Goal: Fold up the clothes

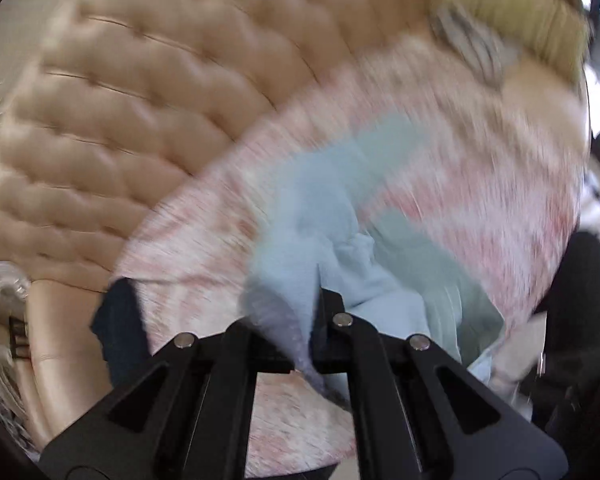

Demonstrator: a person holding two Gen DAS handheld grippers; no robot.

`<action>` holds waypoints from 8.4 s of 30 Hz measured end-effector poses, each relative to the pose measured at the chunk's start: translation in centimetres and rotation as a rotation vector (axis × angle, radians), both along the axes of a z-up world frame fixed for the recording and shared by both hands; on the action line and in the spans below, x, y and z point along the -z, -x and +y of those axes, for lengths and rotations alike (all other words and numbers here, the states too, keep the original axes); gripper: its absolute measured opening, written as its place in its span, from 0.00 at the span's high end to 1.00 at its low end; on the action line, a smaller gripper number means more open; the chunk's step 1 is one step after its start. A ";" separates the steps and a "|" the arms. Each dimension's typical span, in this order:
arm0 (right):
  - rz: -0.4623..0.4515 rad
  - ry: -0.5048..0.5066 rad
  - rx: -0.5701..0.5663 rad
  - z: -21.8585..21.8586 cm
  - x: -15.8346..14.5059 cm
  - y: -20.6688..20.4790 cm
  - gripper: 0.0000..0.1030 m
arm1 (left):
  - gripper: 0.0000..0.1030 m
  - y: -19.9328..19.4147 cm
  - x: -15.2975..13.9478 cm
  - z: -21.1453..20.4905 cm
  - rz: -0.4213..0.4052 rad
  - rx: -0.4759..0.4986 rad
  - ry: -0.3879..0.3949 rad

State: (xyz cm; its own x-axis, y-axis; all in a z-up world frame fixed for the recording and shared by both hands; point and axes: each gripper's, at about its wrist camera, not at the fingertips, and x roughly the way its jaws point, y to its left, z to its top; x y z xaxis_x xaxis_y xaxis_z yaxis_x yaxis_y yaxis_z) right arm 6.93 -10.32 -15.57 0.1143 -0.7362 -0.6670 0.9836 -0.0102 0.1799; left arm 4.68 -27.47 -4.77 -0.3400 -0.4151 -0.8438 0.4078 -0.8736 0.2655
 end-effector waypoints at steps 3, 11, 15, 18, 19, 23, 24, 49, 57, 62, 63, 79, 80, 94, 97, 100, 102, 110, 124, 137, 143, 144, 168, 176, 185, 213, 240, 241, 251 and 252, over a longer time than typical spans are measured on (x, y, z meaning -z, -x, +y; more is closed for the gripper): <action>-0.200 0.009 0.126 1.0 1.1 4.0 0.22 | 0.96 -1.5 -3.3 -0.8 0.092 0.012 0.051; -0.898 -0.147 0.323 0.3 12.5 12.6 0.17 | 0.96 -2.6 -2.0 0.4 0.162 0.087 -0.095; -1.157 -0.088 0.351 0.5 15.4 13.1 0.11 | 0.96 -4.7 0.9 1.7 0.168 0.091 -0.264; -1.262 0.005 0.335 1.0 15.1 13.1 0.00 | 0.96 -6.5 4.7 3.6 0.105 0.098 -0.381; -1.295 0.034 0.330 1.1 15.0 13.1 0.00 | 0.96 -7.1 6.3 4.1 0.074 0.098 -0.421; -1.275 -0.014 0.333 0.5 15.2 13.1 0.00 | 0.96 -9.1 12.9 6.7 -0.009 0.102 -0.627; -1.235 -0.056 0.338 0.1 15.3 13.0 0.00 | 0.96 -9.5 14.3 7.2 -0.025 0.092 -0.655; -0.523 0.047 -0.026 -10.5 -6.0 8.8 0.77 | 0.03 -24.4 13.2 -2.6 0.796 -0.451 -0.872; -0.752 0.163 -0.200 -8.4 -10.8 9.9 0.77 | 0.01 -15.5 11.7 -8.3 1.188 -0.156 -1.289; -0.823 0.192 -0.237 -6.6 -11.9 10.8 0.74 | 0.44 -11.7 8.2 -8.7 1.149 0.022 -1.378; -0.817 0.185 -0.223 -6.1 -11.6 10.9 0.73 | 0.66 -11.4 7.5 -8.6 1.111 0.019 -1.327; -0.042 0.118 0.102 -3.5 -7.3 8.7 0.20 | 0.80 -8.9 -5.0 -9.6 1.056 -0.001 -0.874; 0.033 0.143 0.067 -3.5 -7.5 7.6 0.20 | 0.79 -8.8 -5.3 -9.3 1.056 0.007 -0.870; 0.759 0.286 -0.170 -5.1 -9.5 -0.7 0.02 | 0.79 -6.8 -7.7 -6.0 0.923 0.168 -0.951; 0.763 0.281 -0.202 -5.3 -9.7 -0.7 0.22 | 0.79 -6.7 -7.2 -5.5 0.882 0.178 -0.957; 0.731 0.282 -0.221 -5.1 -10.1 -0.6 0.85 | 0.79 -7.0 -6.6 -5.6 0.845 0.160 -0.938; 0.706 0.280 -0.229 -4.9 -10.1 -0.5 0.87 | 0.79 -7.2 -6.2 -6.0 0.839 0.149 -0.950; 0.246 0.245 -0.166 -4.6 -10.1 3.1 0.87 | 0.05 -6.7 -1.5 -8.9 0.777 -0.098 -1.017; -0.842 0.135 0.359 -2.8 2.8 18.5 0.87 | 0.01 -14.7 10.1 -4.2 0.888 -0.221 -0.809; -0.836 -0.078 0.406 0.7 7.2 17.7 0.67 | 0.89 -10.3 14.3 -0.4 0.668 -0.086 -0.751; -0.042 -0.236 0.242 2.8 1.6 14.2 0.21 | 0.89 -10.9 13.3 2.2 0.544 0.035 -0.618; 0.109 -0.237 0.169 2.6 0.7 13.2 0.21 | 0.89 -11.2 13.3 2.7 0.525 0.064 -0.605; -0.102 -0.477 -0.489 -13.2 -0.3 15.2 0.80 | 0.89 -13.3 9.8 3.8 0.482 0.091 -0.484; 0.181 0.099 -0.188 -7.9 -14.8 13.7 0.80 | 0.89 -15.4 -5.0 0.5 0.768 -0.031 -0.096; 0.325 0.411 0.035 -2.4 -18.5 9.9 0.80 | 0.89 -16.7 -8.5 1.3 0.888 -0.011 -0.075; 0.290 0.474 0.081 1.1 -18.0 7.8 0.80 | 0.07 -13.6 8.2 -2.1 0.900 0.024 -0.319; 0.085 0.159 -0.001 4.7 1.4 3.2 0.76 | 0.97 -12.3 -6.5 -0.3 0.823 0.063 -0.032; 0.106 0.138 -0.046 4.8 2.0 2.3 0.76 | 0.97 -12.4 -6.5 0.0 0.812 0.077 -0.017; 0.027 0.236 0.039 8.0 -0.9 8.5 0.21 | 0.97 -17.5 -1.9 1.0 0.639 0.107 -0.113; 0.049 0.227 0.052 7.7 -1.3 9.3 0.20 | 0.97 -17.8 -1.5 0.9 0.626 0.103 -0.121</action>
State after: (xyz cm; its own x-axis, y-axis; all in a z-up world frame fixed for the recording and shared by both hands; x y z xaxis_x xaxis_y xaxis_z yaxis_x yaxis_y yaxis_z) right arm -2.41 -2.61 -14.30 0.0442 -0.8721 -0.4874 0.9904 -0.0256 0.1356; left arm 22.53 -26.56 -3.31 -0.8160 -0.2688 -0.5117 0.3662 -0.9254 -0.0978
